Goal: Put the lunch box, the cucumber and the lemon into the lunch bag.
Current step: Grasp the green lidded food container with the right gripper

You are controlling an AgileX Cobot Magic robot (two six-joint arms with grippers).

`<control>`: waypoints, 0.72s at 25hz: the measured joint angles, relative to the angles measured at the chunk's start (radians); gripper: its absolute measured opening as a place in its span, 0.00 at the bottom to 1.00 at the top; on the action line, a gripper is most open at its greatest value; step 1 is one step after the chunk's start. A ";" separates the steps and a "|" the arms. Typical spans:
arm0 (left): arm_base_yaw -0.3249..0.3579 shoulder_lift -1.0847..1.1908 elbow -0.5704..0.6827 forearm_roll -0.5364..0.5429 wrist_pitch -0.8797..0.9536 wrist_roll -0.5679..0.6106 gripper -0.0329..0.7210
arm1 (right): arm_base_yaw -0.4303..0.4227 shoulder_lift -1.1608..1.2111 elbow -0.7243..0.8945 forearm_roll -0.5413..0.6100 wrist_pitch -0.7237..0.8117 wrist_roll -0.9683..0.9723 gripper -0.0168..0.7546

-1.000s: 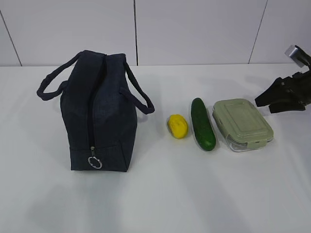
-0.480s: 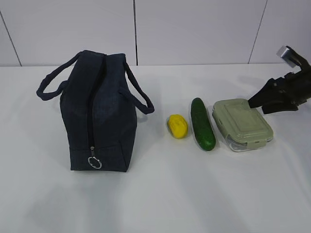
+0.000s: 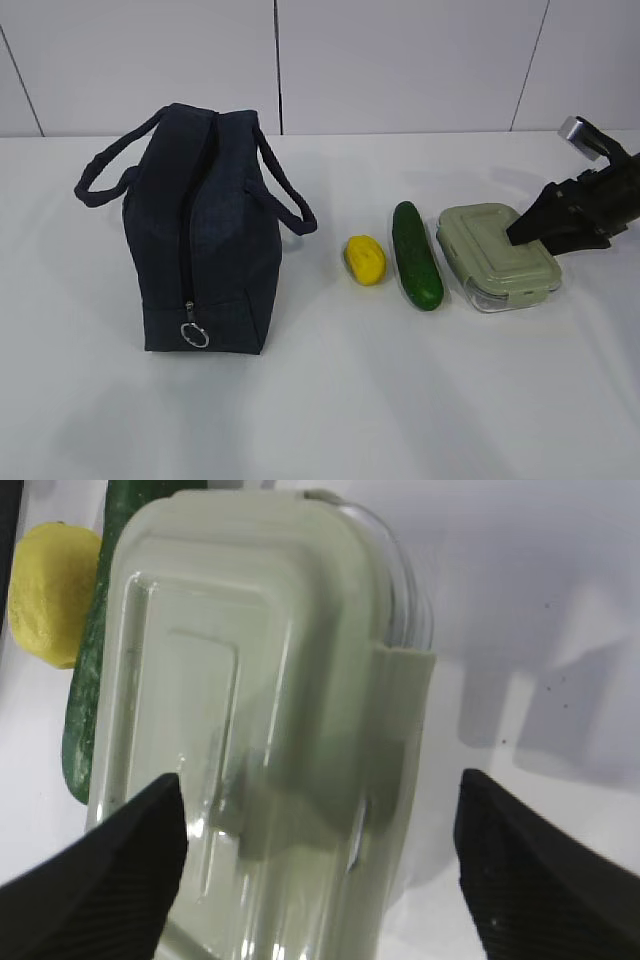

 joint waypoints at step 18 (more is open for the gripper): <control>0.000 0.000 0.000 0.000 0.000 0.000 0.36 | 0.000 0.043 0.000 0.081 0.002 -0.033 0.83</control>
